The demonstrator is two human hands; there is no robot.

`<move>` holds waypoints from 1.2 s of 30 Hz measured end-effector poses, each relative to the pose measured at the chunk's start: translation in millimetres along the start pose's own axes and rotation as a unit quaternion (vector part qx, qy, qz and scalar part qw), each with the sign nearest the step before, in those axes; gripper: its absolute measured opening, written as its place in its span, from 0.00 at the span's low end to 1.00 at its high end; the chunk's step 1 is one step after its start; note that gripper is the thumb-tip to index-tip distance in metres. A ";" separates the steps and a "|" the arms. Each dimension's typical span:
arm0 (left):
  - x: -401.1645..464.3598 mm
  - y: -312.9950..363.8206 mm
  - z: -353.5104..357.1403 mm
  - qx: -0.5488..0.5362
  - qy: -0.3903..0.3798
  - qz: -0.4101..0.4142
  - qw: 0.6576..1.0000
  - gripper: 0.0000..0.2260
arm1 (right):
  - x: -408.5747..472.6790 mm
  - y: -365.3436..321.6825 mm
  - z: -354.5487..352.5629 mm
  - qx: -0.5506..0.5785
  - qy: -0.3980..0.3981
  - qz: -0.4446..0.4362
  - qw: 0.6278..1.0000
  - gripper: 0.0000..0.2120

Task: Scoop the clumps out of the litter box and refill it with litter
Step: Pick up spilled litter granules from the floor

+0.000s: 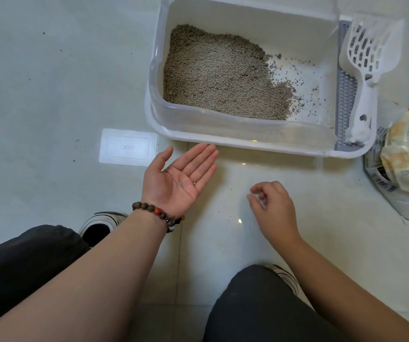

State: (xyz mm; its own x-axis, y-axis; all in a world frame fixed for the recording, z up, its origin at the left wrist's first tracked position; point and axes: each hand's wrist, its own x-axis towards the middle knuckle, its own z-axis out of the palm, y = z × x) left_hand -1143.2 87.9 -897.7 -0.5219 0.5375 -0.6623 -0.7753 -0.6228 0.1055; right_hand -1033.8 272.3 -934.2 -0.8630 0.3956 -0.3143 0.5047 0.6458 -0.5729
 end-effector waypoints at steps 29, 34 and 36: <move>-6.0 2.7 -2.9 0.006 0.017 -0.006 1.000 0.22 | -11.8 -21.4 25.3 -0.094 -0.098 -0.134 0.982 0.04; -8.1 8.7 -7.8 0.006 0.023 0.005 1.000 0.23 | -14.4 -18.8 32.5 -0.097 -0.104 -0.132 0.981 0.04; -8.4 11.2 -11.0 0.006 0.025 0.009 1.000 0.23 | -13.2 -20.2 33.1 -0.094 -0.101 -0.134 0.981 0.04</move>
State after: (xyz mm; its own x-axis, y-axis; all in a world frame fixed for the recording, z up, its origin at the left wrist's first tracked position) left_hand -1143.6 70.1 -899.2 -0.5182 0.4967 -0.6962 -0.7699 -0.6255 0.1267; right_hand -1033.3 232.5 -943.6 -0.9428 0.0705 -0.3258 0.2386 0.8252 -0.5120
